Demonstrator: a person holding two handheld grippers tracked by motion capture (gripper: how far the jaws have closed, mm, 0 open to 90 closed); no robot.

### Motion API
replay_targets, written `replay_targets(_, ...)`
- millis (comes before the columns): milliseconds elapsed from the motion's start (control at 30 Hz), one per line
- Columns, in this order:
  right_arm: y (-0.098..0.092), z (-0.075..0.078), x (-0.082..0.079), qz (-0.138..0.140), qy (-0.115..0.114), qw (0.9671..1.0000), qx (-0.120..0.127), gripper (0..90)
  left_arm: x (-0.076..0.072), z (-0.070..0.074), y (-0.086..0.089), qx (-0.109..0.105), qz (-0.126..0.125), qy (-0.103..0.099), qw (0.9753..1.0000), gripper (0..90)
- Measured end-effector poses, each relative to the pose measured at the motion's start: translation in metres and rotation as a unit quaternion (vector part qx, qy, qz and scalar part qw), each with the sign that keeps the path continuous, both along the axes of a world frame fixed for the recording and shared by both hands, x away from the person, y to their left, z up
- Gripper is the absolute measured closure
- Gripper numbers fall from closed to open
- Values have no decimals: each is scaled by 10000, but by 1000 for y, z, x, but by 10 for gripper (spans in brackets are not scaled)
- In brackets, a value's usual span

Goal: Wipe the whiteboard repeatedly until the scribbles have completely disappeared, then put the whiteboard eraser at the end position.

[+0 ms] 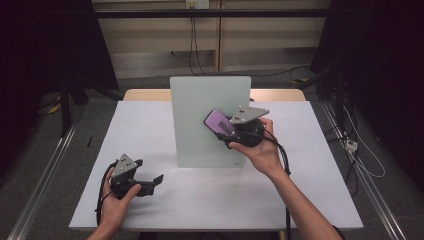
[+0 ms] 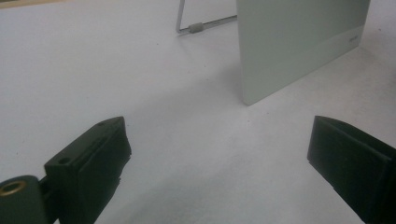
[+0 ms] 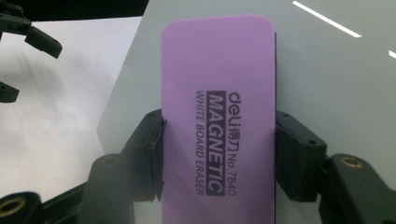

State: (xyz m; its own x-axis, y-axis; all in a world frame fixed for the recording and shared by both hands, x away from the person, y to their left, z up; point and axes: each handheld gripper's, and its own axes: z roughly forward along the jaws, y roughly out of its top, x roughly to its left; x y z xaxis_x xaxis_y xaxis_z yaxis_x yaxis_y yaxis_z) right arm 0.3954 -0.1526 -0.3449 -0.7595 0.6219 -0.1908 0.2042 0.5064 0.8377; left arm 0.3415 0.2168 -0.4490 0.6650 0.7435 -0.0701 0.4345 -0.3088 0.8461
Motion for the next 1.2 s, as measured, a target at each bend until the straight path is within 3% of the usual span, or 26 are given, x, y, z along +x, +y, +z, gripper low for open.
replay_targets(233,-3,-14,-4,119,271,9995,52,421,0,1,-1,31,-31,-36,10000,53)
replay_targets(667,-12,-33,-12,459,760,9956,295,421,-2,3,-4,39,-39,-63,10000,53)
replay_targets(1033,-14,-34,-11,531,1101,9915,448,421,1,0,0,-76,53,-22,10000,55)
replay_targets(1200,-9,-36,-15,655,1230,9895,373,421,-1,1,-3,-8,-19,-45,10000,55)
